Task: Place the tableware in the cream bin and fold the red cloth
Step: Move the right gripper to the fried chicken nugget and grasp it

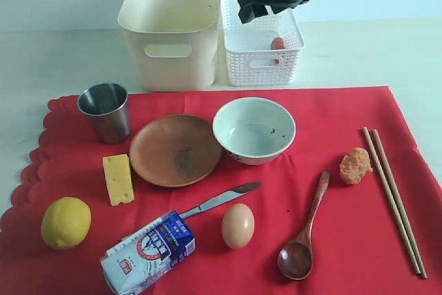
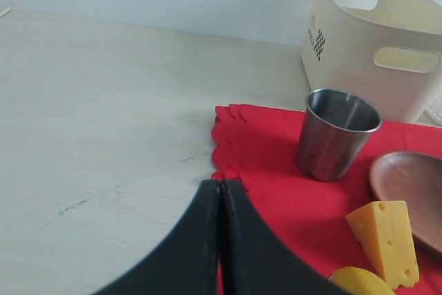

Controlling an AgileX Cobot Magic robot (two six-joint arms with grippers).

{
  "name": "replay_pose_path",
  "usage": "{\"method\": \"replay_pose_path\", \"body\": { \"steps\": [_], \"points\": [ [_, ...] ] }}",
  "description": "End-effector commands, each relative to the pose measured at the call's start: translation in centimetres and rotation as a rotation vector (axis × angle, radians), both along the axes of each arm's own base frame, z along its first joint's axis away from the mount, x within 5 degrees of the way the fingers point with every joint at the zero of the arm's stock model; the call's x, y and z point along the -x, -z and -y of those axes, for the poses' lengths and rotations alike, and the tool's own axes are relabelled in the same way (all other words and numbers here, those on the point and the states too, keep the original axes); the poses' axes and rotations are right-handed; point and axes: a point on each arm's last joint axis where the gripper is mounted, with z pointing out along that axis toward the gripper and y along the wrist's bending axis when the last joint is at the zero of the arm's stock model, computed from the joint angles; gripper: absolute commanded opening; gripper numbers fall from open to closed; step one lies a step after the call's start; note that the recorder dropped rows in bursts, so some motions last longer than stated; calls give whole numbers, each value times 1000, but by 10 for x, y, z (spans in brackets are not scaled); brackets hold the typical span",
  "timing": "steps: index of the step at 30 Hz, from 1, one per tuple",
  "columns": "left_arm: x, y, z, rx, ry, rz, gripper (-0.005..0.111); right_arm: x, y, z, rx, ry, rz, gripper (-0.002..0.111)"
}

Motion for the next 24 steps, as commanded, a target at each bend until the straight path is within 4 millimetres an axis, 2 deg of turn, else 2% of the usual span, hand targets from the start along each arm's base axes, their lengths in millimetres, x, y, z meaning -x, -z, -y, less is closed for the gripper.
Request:
{"method": "replay_pose_path", "body": {
  "steps": [1,7,11,15,24],
  "points": [
    [0,0,0,8,0,7,0,15,-37,2,-21,0,-19,70],
    [0,0,0,8,0,7,0,36,-76,6,-45,27,-49,70],
    [0,0,0,8,0,7,0,50,-93,12,-11,39,-86,70],
    [0,0,0,8,0,7,0,61,-103,19,44,59,-126,70],
    [0,0,0,8,0,7,0,92,-105,31,77,85,-162,65]
  ]
}}
